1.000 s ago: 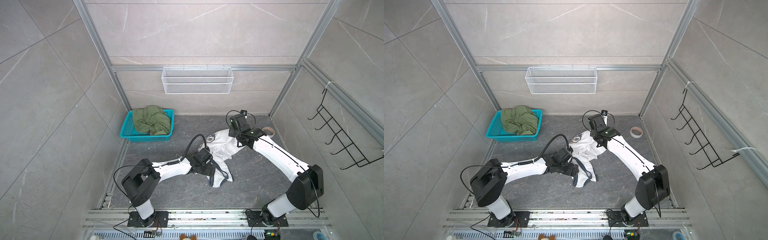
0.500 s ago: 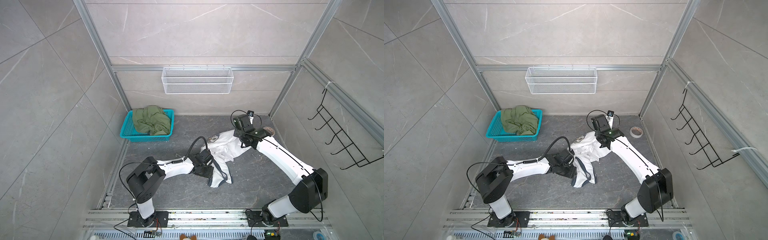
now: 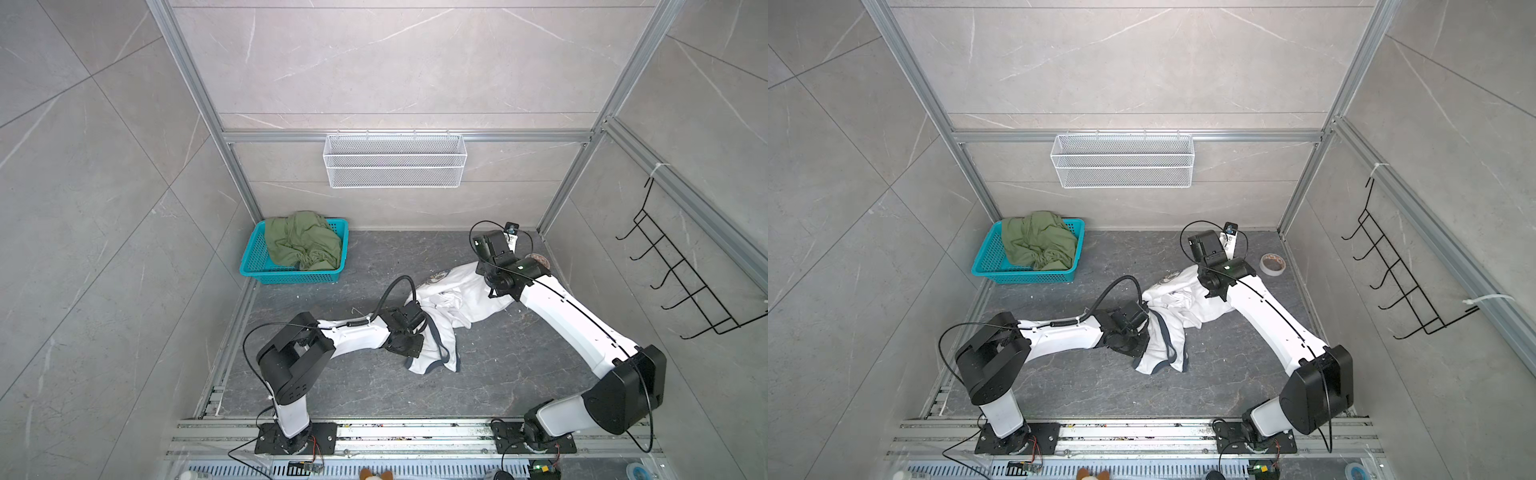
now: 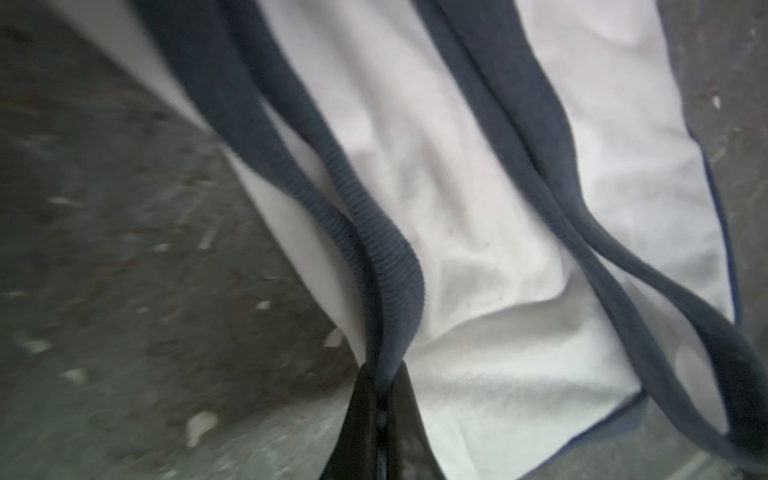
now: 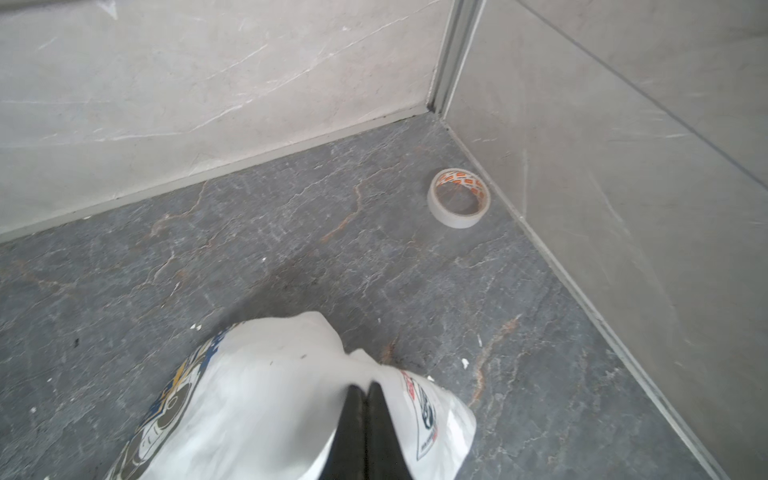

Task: Fold and stack the tank tops
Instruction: 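Grasp the trimmed edge with the left gripper while the right grasps the label corner, then pull the tank top apart with both grippers to spread it flat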

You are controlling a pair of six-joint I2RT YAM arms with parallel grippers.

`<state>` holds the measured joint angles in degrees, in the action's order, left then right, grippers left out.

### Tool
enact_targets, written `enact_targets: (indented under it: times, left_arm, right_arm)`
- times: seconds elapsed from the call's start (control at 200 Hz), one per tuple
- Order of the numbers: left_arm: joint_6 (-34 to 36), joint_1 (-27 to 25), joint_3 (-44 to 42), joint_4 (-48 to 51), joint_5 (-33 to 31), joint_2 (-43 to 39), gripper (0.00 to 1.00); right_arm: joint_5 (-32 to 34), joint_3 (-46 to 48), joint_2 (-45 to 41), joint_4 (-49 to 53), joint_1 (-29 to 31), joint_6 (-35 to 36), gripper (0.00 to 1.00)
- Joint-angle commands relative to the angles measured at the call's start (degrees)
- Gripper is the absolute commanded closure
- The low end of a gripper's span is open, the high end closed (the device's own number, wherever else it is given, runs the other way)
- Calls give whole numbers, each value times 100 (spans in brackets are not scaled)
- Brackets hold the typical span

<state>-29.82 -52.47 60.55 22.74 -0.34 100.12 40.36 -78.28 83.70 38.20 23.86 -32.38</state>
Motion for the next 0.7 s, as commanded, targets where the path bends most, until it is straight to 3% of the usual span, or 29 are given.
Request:
enact_targets:
  times: [0.0,0.255,0.339,0.439,0.524,0.699]
  left_arm:
    - [347,478,239,735,-1633,-896,100]
    - [1377,1316,835,526,-3270,-2614,100]
    - [1440,1508,630,181,-3395,-3236,100]
    - [1299,1854,30,-376,-3115,-3762,100]
    - [1011,2094,-122,-259,-2876,-3529,100]
    - [466,2427,153,540,-2278,-2161,100]
  right_arm:
    - [454,-7,-490,227,-109,-55,100]
    - [476,-213,-1253,337,-142,328,100]
    - [447,-225,-1588,469,-136,383,100]
    - [205,-96,-1808,598,-143,400,100]
    - [-130,241,-1761,551,-137,337,100]
    - [-994,931,-952,309,-136,53,100]
